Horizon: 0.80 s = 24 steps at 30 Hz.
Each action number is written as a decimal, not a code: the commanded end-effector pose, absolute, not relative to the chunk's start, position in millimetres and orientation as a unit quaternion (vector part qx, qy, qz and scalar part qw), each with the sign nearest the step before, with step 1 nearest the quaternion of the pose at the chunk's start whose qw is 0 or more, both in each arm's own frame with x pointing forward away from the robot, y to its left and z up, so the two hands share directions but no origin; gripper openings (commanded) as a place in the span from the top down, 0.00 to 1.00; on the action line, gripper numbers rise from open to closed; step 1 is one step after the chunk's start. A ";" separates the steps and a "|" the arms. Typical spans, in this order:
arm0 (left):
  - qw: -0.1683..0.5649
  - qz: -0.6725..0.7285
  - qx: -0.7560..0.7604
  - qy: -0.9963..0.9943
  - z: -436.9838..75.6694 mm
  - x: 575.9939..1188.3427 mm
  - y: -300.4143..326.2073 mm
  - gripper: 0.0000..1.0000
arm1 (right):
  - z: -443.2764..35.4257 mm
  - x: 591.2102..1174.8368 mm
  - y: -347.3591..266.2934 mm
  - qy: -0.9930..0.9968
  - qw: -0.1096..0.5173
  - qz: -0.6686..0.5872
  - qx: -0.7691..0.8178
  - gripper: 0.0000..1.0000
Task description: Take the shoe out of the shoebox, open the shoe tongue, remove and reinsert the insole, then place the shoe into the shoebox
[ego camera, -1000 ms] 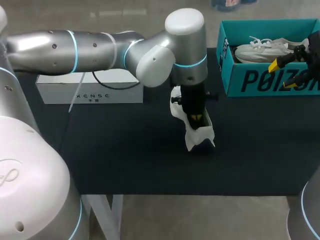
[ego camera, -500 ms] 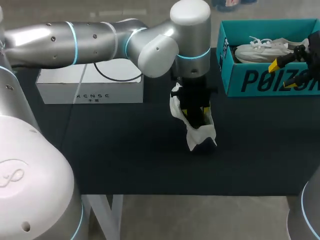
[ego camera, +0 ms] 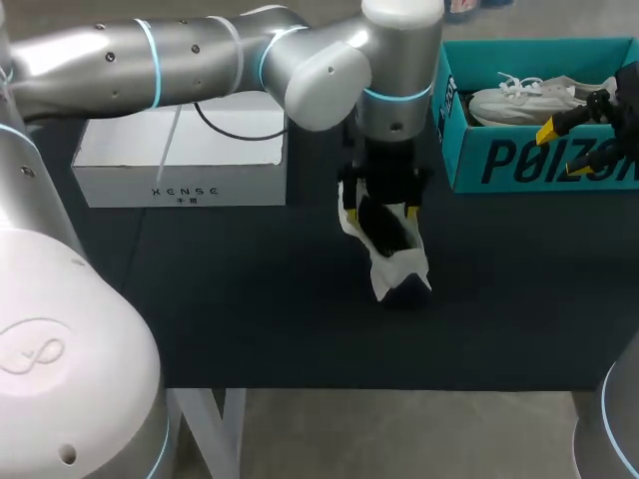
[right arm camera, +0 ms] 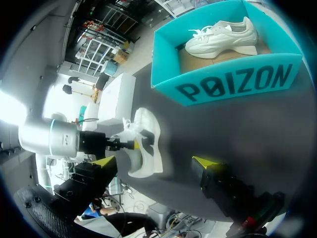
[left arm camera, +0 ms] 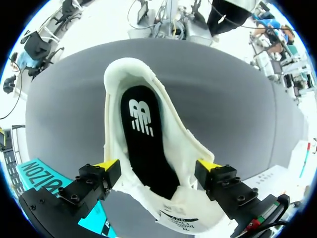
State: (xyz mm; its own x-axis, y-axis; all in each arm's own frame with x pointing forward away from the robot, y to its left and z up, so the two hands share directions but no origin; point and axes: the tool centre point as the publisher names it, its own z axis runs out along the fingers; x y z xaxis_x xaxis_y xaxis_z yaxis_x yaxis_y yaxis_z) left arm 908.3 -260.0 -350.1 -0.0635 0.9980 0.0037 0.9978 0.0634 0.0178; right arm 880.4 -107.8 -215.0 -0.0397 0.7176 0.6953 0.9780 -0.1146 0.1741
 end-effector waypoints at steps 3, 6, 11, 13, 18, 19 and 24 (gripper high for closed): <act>0.010 0.011 0.682 0.731 -339.6 917.3 -256.9 0.00 | -215.1 880.1 -107.7 -0.637 0.192 -0.337 -0.666 0.00; 0.016 0.012 0.680 0.733 -333.0 920.5 -256.2 0.00 | -215.1 880.1 -107.7 -0.637 0.192 -0.337 -0.666 0.00; 0.014 0.016 0.678 0.735 -331.6 925.3 -247.9 0.00 | -215.1 880.1 -107.7 -0.637 0.192 -0.337 -0.666 0.00; 0.011 0.016 0.677 0.736 -332.0 925.6 -245.6 0.00 | -215.1 880.1 -107.7 -0.637 0.192 -0.337 -0.666 0.00; 0.014 0.016 0.674 0.739 -326.1 926.8 -240.3 0.00 | -215.1 880.1 -107.7 -0.637 0.192 -0.337 -0.666 0.00; 0.015 0.016 0.674 0.739 -323.3 927.5 -239.1 0.00 | -215.1 880.1 -107.7 -0.637 0.192 -0.337 -0.666 0.00; 0.034 0.018 0.654 0.755 -306.0 944.6 -228.6 0.00 | -215.1 880.1 -107.7 -0.637 0.192 -0.337 -0.666 0.00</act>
